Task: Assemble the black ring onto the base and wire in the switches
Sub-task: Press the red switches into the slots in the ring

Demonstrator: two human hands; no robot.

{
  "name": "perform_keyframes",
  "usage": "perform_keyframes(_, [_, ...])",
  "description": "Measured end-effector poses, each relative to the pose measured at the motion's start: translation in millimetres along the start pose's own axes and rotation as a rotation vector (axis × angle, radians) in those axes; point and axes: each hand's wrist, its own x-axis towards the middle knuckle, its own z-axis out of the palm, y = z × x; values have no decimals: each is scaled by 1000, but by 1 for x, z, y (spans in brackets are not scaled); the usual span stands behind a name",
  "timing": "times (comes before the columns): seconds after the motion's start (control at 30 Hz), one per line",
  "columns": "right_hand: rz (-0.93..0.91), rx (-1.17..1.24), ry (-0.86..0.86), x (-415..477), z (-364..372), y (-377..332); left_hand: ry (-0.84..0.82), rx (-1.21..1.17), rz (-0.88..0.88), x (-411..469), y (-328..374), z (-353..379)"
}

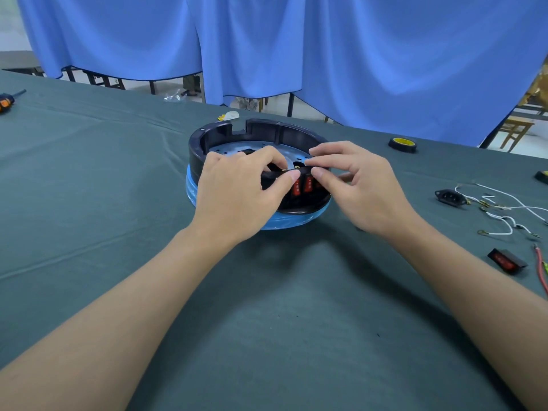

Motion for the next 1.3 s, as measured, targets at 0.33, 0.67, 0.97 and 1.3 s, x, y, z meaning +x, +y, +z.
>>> perform_keyframes(0.33, [2, -54, -12, -1, 0, 8, 112, 176, 96, 2, -2, 8])
perform_keyframes(0.67, [-28, -66, -9, 1, 2, 9, 99, 237, 136, 7, 4, 12])
perform_keyframes(0.97, [-42, -120, -6, 1, -6, 27, 112, 117, 156, 2, -5, 8])
perform_keyframes(1.3, [6, -136, 12, 5, -6, 24, 101, 115, 146, 3, -6, 9])
